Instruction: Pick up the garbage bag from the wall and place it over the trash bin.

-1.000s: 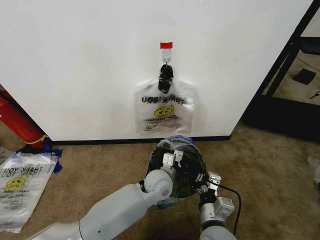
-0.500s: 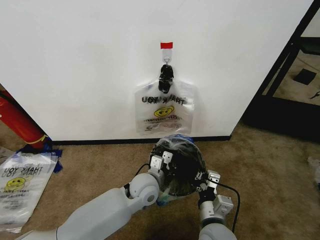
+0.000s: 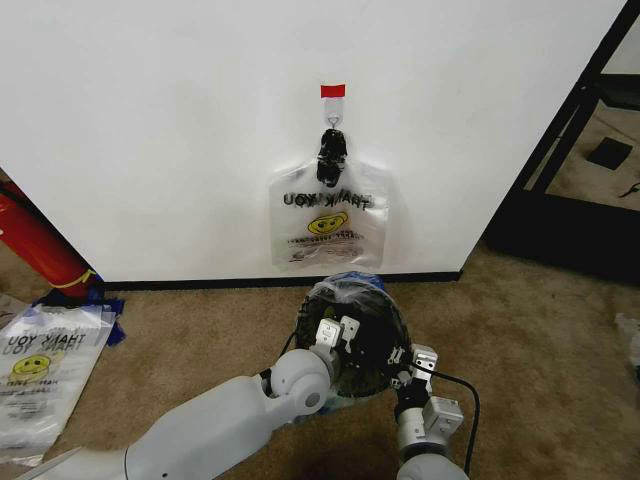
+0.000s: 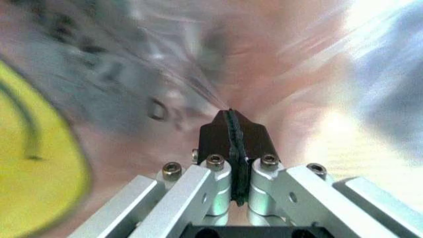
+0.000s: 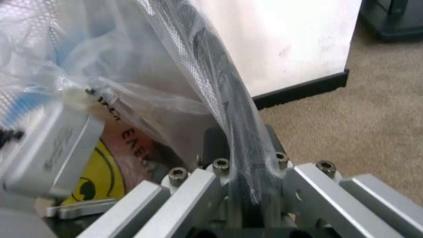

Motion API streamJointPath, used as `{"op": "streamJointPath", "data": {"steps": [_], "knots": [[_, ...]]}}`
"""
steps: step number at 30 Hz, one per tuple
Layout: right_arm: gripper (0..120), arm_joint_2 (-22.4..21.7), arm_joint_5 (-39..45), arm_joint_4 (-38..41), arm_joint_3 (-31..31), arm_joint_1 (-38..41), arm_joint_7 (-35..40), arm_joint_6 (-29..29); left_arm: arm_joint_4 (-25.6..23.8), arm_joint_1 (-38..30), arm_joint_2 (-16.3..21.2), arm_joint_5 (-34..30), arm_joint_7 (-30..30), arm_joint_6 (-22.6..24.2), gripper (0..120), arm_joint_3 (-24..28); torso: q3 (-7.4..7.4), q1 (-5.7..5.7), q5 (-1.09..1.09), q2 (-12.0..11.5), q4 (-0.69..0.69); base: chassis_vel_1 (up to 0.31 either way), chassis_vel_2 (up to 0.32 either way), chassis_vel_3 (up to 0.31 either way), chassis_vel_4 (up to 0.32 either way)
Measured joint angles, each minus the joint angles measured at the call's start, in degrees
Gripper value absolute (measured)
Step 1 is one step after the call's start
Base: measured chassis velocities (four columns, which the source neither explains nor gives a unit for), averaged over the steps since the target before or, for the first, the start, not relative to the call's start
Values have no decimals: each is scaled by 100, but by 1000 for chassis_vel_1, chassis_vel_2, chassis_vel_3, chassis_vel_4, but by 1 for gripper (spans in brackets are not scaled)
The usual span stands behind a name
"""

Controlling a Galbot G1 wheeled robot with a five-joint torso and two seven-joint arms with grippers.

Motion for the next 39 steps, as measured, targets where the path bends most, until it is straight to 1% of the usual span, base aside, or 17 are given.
{"op": "streamJointPath", "data": {"steps": [1, 3, 6, 8, 10, 12, 13, 16, 17, 19, 22, 25, 26, 28, 31, 34, 39], "knots": [[0, 16, -10, -16, -16, 1, -2, 13, 14, 0, -92, -222, 20, -158, 0, -62, 0, 0, 0, 0, 0, 0, 0, 0, 0], [0, 39, -34, -36, -47, -5, -6, 36, 160, 3, -236, -342, 23, -380, 0, -135, 0, 0, 0, 0, -2, 0, 0, 0, 0], [0, 44, -53, -45, -74, -22, -9, 63, 359, 7, -334, -307, -16, -528, 0, -148, 0, 0, -1, 0, -2, 0, 0, 0, 0], [0, 43, -60, -45, -92, -41, -17, 77, 563, 14, -378, -22, 9, -643, 0, -116, 0, 0, 0, 0, -1, 0, 0, 0, 0], [0, 41, -64, -44, -101, -51, -20, 81, 768, 37, -399, 557, 58, -706, 0, -91, 0, 0, -1, 0, -1, 0, 0, 0, 0], [0, 33, -66, -42, -98, -54, -20, 88, 805, 47, -335, 1007, 59, -674, 0, -85, 0, 0, -1, 0, -1, 0, 0, 0, 0], [0, 33, -66, -42, -98, -54, -20, 88, 805, 47, -335, 1007, 59, -674, 0, -85, 0, 0, -1, 0, -1, 0, 0, 0, 0], [0, 12, -66, -28, -86, -55, -22, 88, 566, 56, 31, 1413, 65, -452, 0, -86, 0, 0, -1, 0, -1, 0, 0, 0, 0], [0, 5, -66, -27, -85, -53, -22, 89, 481, 66, 169, 1520, 84, -414, 0, -98, 0, 0, 0, 0, 2, 0, 0, 0, 0], [0, 11, -66, -27, -89, -49, -23, 89, 453, 85, 269, 1628, 97, -467, 0, -133, 0, 0, 0, 0, 3, 0, 0, 0, 0], [0, 45, -70, -35, -114, -43, -22, 90, 538, 107, 208, 1684, 98, -595, 0, -179, 0, 0, -1, 0, -1, 0, 0, 0, 0], [0, 85, -80, -47, -157, -42, -22, 90, 645, 140, 41, 1678, 135, -881, 0, -200, 0, 0, -1, 0, -2, 0, 0, 0, 0], [0, 90, -84, -51, -164, -48, -20, 89, 682, 163, -42, 1618, 178, -1081, 0, -212, 0, 0, -1, 0, -1, 0, 0, 0, 0], [0, 68, -91, -58, -164, -88, -17, 85, 669, 212, -151, 1394, 272, -1290, 0, -249, 0, 0, -2, 0, -2, 0, 0, 0, 0], [0, 51, -88, -62, -160, -103, -8, 67, 565, 256, -159, 1211, 357, -1328, 0, -261, 0, 0, -1, 0, -3, 0, 0, 0, 0], [0, 49, -84, -63, -150, -98, -4, 50, 350, 282, 6, 1109, 608, -1259, 0, -174, 0, 0, 0, 0, 1, 0, 0, 0, 0], [0, 70, -96, -61, -181, -124, -4, 46, 413, 264, -30, 1167, 726, -1282, 0, -127, 0, 0, 0, 0, -1, 0, 0, 0, 0]]}}
